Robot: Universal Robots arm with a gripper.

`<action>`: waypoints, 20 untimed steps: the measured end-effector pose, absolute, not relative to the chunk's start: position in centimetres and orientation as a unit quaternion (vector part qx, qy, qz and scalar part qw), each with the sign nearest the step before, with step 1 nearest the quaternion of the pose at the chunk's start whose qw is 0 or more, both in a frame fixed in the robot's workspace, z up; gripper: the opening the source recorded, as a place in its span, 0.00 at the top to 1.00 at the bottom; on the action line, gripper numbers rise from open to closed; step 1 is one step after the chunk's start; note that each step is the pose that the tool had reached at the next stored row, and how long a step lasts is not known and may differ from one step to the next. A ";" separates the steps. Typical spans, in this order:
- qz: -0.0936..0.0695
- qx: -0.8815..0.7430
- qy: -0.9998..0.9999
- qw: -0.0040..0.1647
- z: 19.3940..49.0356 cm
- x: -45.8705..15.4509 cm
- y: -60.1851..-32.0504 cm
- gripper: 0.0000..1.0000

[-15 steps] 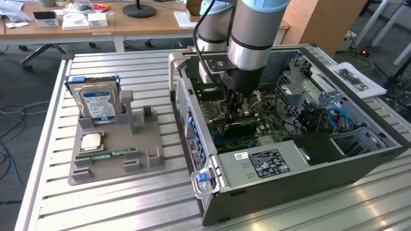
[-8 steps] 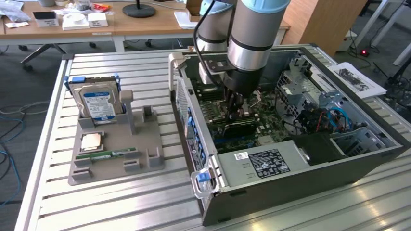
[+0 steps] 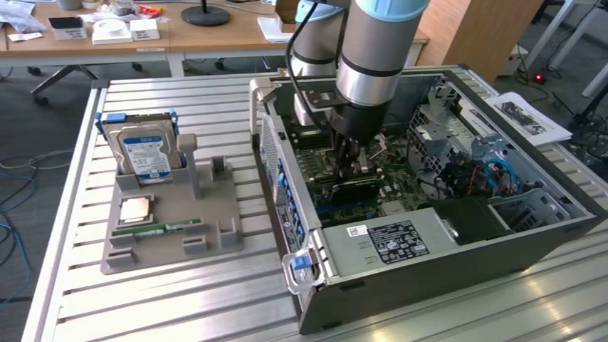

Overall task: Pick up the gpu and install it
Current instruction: 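Press down on the gpu until it lock into place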

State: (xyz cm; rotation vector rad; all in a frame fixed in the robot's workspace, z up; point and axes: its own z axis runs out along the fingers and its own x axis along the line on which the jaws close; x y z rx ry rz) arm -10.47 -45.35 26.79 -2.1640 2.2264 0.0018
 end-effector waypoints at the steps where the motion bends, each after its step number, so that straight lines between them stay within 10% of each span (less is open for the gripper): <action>1: 0.000 -0.697 0.717 0.019 26.8 -10.5 -45.3 0.89; 20: 0.000 -0.697 0.717 0.019 26.6 -10.6 -45.3 0.89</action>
